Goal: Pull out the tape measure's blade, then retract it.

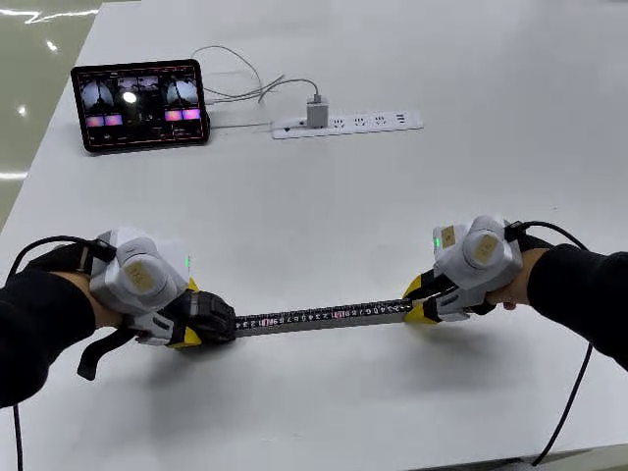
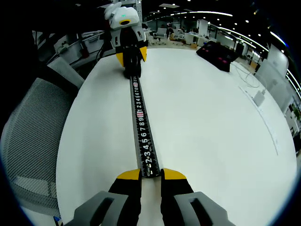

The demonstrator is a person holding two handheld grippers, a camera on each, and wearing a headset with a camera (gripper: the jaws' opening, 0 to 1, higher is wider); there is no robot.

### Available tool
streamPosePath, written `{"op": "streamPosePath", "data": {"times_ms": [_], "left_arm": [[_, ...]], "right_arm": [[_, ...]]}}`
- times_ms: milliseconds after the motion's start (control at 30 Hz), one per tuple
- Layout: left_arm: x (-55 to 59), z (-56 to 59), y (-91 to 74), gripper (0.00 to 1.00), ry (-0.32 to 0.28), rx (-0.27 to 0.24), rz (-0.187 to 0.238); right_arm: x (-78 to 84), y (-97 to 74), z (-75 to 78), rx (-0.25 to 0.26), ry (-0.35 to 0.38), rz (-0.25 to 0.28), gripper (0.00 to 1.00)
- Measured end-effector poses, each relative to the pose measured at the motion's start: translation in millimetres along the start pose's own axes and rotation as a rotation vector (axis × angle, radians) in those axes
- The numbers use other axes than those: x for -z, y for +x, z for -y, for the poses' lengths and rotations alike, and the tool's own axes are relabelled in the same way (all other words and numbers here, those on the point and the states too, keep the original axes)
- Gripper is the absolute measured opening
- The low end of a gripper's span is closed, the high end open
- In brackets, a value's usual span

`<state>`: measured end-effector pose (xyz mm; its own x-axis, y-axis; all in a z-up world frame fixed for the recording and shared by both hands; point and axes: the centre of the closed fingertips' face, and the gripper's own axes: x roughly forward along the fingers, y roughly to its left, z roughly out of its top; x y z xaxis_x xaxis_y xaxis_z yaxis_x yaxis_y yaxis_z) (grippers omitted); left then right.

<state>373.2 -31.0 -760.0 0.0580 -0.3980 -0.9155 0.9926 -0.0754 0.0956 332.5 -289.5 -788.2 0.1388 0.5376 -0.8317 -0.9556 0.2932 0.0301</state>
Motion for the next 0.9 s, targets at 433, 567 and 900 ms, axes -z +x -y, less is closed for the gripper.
{"op": "streamPosePath", "data": {"times_ms": [433,567,900], "left_arm": [[-3.8,-1.9,-5.0,0.33,-0.007,0.037,-0.008],[-5.9,-6.9,-10.2,0.38,-0.009,0.021,-0.011],[-15.8,-14.4,-20.2,0.46,-0.071,0.008,0.036]], "right_arm": [[-0.2,-0.1,3.4,-0.004,-0.026,-0.051,0.16],[-0.5,-2.6,4.3,0.003,-0.008,-0.046,0.18],[4.4,-11.8,0.4,0.000,0.025,-0.054,0.27]]}}
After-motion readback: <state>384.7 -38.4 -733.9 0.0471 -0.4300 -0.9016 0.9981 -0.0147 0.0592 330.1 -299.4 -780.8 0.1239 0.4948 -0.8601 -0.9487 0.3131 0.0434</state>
